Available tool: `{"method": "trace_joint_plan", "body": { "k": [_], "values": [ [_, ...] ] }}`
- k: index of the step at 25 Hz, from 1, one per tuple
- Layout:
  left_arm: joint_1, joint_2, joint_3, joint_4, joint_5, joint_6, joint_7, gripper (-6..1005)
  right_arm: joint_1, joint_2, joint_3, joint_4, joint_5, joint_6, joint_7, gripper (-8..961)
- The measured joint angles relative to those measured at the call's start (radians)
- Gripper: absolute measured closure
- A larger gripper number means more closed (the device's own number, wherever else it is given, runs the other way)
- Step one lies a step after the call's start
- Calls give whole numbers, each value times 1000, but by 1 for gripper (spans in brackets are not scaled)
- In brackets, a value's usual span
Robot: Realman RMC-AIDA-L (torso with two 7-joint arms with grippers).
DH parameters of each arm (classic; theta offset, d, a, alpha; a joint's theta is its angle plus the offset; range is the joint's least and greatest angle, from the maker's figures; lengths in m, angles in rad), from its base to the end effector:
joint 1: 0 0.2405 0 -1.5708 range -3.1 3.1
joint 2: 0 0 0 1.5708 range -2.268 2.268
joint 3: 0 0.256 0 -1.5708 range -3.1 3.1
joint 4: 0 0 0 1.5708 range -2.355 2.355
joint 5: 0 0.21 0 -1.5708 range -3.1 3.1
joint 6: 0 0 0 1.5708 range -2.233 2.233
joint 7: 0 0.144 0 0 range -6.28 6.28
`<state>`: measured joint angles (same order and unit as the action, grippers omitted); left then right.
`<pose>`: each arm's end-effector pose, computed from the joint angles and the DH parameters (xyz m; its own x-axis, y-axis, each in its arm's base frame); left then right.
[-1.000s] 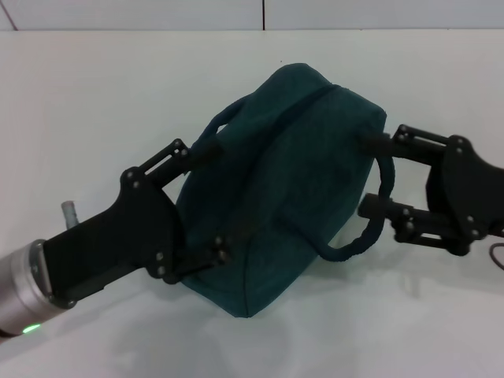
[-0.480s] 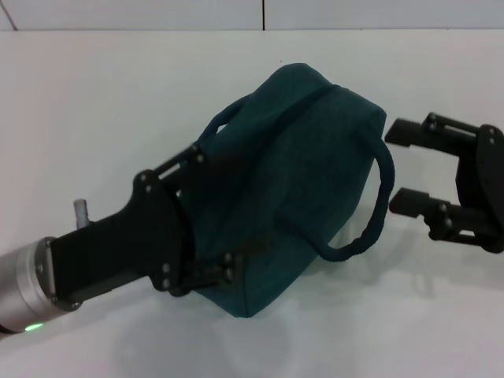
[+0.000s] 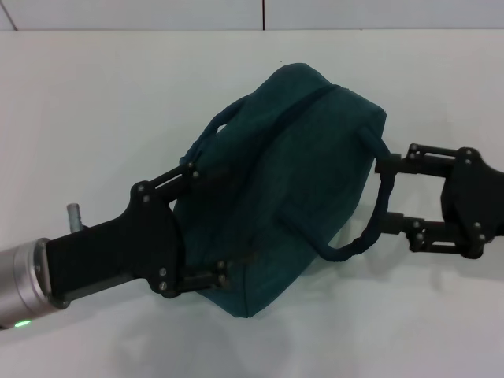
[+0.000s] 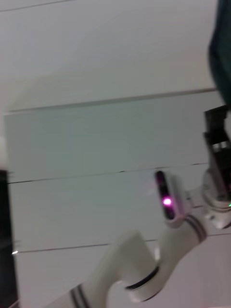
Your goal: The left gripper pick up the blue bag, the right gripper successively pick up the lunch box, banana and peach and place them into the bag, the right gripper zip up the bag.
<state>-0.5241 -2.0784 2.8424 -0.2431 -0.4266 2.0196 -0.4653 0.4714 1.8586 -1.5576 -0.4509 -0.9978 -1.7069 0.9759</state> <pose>-0.2610 0.2371 -0.0196 0.5964 -0.1830 0.7815 0.1013 -0.9487 -0.2995 0.2365 0.2936 0.0157 0.6944 -0.0282 -0.7190 -0.1102 -0.9916 -0.0675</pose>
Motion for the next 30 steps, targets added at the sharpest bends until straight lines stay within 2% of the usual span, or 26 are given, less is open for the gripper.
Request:
{"method": "trace_joint_plan", "body": {
  "k": [7, 17, 30],
  "values": [
    [-1, 2, 0, -7, -6, -21, 7, 154, 6, 9, 24, -3, -44, 48, 9, 258],
    [-12, -1, 0, -6, -4, -41, 13, 154, -1, 10, 42, -3, -45, 49, 5, 258],
    [-13, -2, 0, -7, -8, -41, 23, 154, -9, 22, 61, -3, -45, 44, -8, 258]
  ]
}}
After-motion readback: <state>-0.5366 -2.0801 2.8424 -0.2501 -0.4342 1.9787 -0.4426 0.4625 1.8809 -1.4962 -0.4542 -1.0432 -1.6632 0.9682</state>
